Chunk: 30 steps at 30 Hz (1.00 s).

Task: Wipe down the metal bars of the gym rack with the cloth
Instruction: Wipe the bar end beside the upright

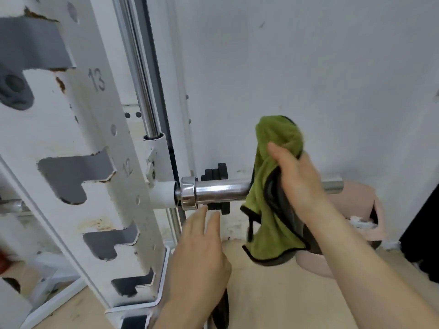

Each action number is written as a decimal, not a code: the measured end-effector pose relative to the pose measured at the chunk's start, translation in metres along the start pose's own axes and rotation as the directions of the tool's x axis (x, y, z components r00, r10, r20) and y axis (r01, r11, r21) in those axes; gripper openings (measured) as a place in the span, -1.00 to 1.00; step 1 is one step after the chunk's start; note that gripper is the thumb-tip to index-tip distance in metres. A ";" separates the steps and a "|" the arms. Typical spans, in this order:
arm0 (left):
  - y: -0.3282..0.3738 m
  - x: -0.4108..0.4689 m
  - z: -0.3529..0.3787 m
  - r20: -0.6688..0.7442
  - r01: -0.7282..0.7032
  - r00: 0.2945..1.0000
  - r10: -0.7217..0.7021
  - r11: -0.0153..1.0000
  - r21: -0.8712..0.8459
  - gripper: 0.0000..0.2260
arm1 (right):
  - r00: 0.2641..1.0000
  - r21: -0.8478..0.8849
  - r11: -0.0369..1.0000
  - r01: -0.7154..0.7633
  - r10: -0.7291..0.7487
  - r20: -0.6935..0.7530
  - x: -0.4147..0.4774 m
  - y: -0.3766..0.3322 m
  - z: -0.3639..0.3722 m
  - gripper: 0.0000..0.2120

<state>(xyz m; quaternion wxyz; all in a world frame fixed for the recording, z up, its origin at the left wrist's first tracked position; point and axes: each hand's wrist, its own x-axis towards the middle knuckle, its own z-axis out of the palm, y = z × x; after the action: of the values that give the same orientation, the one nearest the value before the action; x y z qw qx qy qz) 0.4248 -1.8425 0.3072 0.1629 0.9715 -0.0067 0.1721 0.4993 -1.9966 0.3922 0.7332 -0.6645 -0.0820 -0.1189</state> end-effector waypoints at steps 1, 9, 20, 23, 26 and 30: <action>-0.001 0.012 -0.003 -0.113 0.004 0.994 -0.004 1.000 0.002 -0.32 | 0.992 -0.287 0.950 0.123 -0.112 0.052 0.004 0.008 0.013 -0.70; -0.021 0.065 0.020 -0.073 0.049 0.997 -0.029 0.955 0.293 -0.39 | 0.860 -0.879 0.165 0.448 -0.347 0.374 0.016 0.100 0.036 -0.69; -0.013 0.038 0.003 -0.116 0.001 0.993 0.014 0.992 0.129 -0.35 | 0.910 -0.918 0.027 0.397 -0.140 0.389 0.045 0.079 0.048 -0.61; -0.011 0.060 0.004 -0.139 0.052 0.989 -0.044 0.997 0.054 -0.27 | 0.845 -0.843 0.055 0.535 -0.034 0.534 0.051 0.079 0.087 -0.72; -0.016 0.066 0.012 -0.098 0.034 0.995 -0.020 0.989 0.147 -0.26 | 0.818 -0.827 0.180 0.532 0.141 0.557 0.067 0.070 0.078 -0.63; -0.023 0.050 0.014 -0.046 0.002 0.999 0.010 0.966 0.260 -0.23 | 0.906 -0.952 0.130 0.277 0.295 0.303 0.093 0.059 -0.001 -0.52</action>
<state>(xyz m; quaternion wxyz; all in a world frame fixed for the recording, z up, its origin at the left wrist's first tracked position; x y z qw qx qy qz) 0.4783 -1.8232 0.3042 0.0341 0.9802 0.0179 0.1944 0.6046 -1.9986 0.3618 0.0723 -0.9881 -0.1351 0.0092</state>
